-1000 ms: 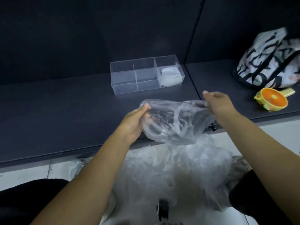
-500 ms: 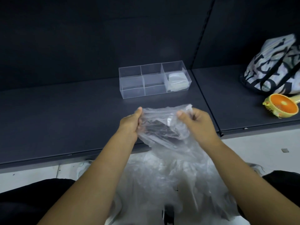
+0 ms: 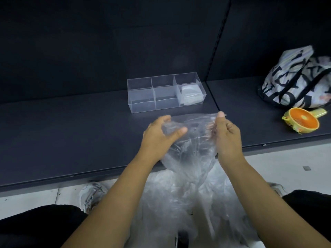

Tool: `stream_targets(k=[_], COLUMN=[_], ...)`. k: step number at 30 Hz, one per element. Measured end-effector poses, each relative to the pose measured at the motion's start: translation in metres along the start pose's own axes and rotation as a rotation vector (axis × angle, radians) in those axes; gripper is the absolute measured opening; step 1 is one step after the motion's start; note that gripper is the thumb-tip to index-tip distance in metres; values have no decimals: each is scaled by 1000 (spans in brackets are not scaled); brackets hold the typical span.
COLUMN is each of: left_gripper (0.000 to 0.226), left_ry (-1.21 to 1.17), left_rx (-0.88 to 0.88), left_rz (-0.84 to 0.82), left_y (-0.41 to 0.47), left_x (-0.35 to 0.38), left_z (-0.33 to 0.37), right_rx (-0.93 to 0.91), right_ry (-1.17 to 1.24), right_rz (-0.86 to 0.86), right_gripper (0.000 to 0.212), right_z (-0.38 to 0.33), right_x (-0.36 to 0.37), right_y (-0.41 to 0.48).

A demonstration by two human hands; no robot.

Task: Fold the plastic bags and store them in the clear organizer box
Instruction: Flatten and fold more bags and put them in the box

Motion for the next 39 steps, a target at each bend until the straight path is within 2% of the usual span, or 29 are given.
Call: stream_targets(k=[3,6,9,10,11,13,15,18,20,25,29,31,34,36,37,39], left_gripper=[18,16,8,18,37,69,62,29,17,16,18,19,16,11,29,56], left_ry=[-107,-321,-412,-407,-395,-374,-356,-352,-391,-586,-542,-493,-325,-159,-75,56], left_rx=[-44,-115,-207,-244,-285,-380,-429,-455,-411,-324,-347,-366,-373,-315,-242,-48], left_rz=[36,73,74,17,-67,-216,-278,-142,-35,116,163,194,294,361,337,121], left_y=[-2,-5,-5,-6,-9,-17,-23,-24,-21,-11,-8,-9,-10,-10,-6,6], left_x=[0,-11,-19,-15,-8,11,29,39,37,10,-5,-9,-23,-35,-37,-22], left_z=[-14,-27,-36,-38,-39,-42,-46,-56,-57,-52,-60,-64,-69,-62,-54,-25], right_rx=[2,19,107,146,177,201,224,244,231,216,139,101,74,53,41,25], right_ry=[40,-20,-5,36,76,106,100,108,120,36,81,58,38,17,2,0], right_rz=[56,-7,-219,-302,-378,-449,-459,-440,-429,-296,-278,-197,-116,-175,-219,-300], right_gripper=[59,42,10,22,34,36,25,15,12,26,30,30,25,20,19,17], right_z=[4,13,21,26,28,29,29,30,29,26,21,19,16,14,13,9], right_x=[-15,-32,-38,-37,-36,-33,-31,-30,-32,-48,-43,-40,-39,-34,-29,-17], right_y=[10,22,31,32,31,28,23,20,19,27,29,29,33,35,34,33])
Point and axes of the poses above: each hand's wrist, its own y-axis towards the middle knuckle, its own x-axis out of the palm, z = x × y, the point moved 6 cm from there along y, towards the middle knuckle, and after that the axes turned 8 degrees about -y, right-handed, at the moved point
